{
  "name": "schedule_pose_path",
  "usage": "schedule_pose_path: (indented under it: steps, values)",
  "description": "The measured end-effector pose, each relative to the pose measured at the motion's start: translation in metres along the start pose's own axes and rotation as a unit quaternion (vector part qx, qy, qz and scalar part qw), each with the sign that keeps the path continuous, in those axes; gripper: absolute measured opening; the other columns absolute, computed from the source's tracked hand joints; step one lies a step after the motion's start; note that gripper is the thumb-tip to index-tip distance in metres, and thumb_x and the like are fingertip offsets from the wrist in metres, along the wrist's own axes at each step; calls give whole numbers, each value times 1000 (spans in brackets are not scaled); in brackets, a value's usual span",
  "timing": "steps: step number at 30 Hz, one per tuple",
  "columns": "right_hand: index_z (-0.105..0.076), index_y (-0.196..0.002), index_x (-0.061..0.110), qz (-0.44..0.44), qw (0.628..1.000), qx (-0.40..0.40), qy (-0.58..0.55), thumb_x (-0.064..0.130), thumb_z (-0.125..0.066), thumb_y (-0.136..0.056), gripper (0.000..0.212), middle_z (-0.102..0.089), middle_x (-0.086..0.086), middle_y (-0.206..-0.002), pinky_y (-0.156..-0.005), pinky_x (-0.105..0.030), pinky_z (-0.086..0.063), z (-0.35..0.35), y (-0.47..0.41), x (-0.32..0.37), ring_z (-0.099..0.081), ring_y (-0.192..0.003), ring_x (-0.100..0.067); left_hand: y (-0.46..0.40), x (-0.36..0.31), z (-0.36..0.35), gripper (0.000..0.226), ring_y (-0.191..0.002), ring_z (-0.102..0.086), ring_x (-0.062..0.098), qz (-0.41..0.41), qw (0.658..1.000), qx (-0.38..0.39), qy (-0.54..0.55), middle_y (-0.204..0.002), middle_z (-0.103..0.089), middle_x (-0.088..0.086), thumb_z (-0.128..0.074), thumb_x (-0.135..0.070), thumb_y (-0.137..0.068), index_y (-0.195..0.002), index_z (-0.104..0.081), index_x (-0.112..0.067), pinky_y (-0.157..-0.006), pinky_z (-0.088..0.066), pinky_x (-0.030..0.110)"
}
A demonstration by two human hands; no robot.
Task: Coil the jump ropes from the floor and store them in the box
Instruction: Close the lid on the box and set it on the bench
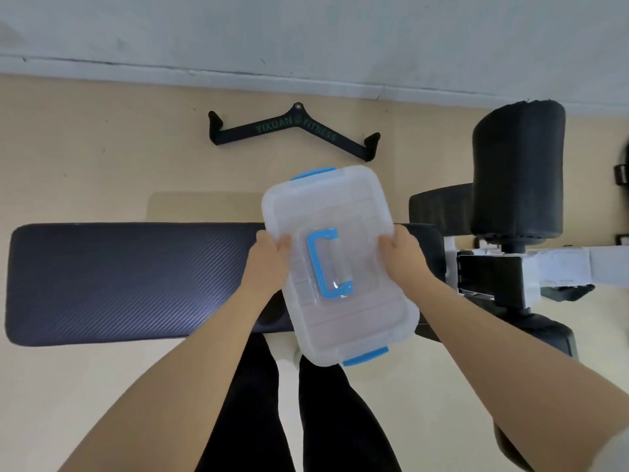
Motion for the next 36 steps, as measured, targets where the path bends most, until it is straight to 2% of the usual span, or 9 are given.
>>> schedule_pose_path:
  steps: [4,11,14,17,20,23,29,34,36]
  values:
    - [-39,-136,19,163,983,50,71,19,-36,-97,40,-52,-13,-121,-91,-42,-46,-11,-9,54,-53,-107,-31,22,36,7,32,-88,-55,14,92,968,-105,208,-98,-53,-1,-42,-28,-98,-122,-40,-7,-73,-50,31]
    - [-13,-149,22,318,913,45,251,10,-34,-96,59,-10,0,-158,-118,-37,3,-34,-3,93,-1,-146,-19,57,46,-29,34,-103,-61,28,292,794,-72,528,-113,-61,10,-48,-29,-97,-129,-46,-15,-88,-53,43]
    - [-3,-150,20,342,895,3,286,24,-27,-100,56,4,-1,-159,-116,-37,9,-34,12,72,7,-146,-18,77,36,-31,47,-110,-58,38,369,850,107,360,-99,-62,19,-35,-44,-99,-113,-49,-1,-96,-48,44]
    - [9,-149,19,326,888,-23,323,32,-26,-100,61,14,-1,-158,-114,-38,15,-30,18,39,13,-145,-20,83,10,-15,55,-81,-70,27,331,886,314,88,-82,-72,16,-31,-42,-100,-91,-61,3,-63,-54,23]
    - [15,-148,16,256,909,-75,321,39,-23,-100,65,18,-3,-157,-113,-40,16,-22,19,9,16,-145,-22,54,-20,1,37,-72,-62,24,65,976,163,-126,-80,-71,15,-37,-27,-100,-87,-60,-2,-59,-48,26]
    - [15,-148,15,158,942,-104,277,42,-20,-99,66,15,-5,-157,-115,-44,10,-21,17,-9,12,-145,-23,28,-36,13,41,-122,-46,31,-278,893,-54,-350,-133,-51,16,-36,-29,-96,-130,-48,-8,-100,-37,37]
    - [17,-147,25,110,975,-67,179,44,-24,-98,66,9,-5,-158,-117,-43,2,-30,-5,-21,-1,-146,-25,-18,16,15,71,-145,14,27,-259,794,-33,-549,-156,18,12,-21,-51,-97,-149,10,-14,-113,15,33]
    - [10,-148,28,106,993,-50,-3,30,-37,-98,68,3,1,-157,-117,-49,-17,-24,-8,-31,-6,-145,-28,-10,6,27,62,-143,-17,36,-304,868,-104,-379,-154,-16,21,-32,-32,-94,-146,-23,1,-116,-8,46]
    - [6,-149,27,49,989,-57,-125,27,-46,-96,74,-10,-2,-156,-111,-51,-29,-17,-4,-36,-25,-140,-31,-11,14,42,71,-142,-17,36,-177,913,-169,-327,-155,-15,20,-51,-35,-93,-147,-20,-1,-116,-6,47]
Point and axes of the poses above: each hand's wrist, its own y-axis away from the middle knuckle, its own z-axis out of the back of the hand, x = y × z, the point moved 3 cm from there along -y, towards the middle knuckle
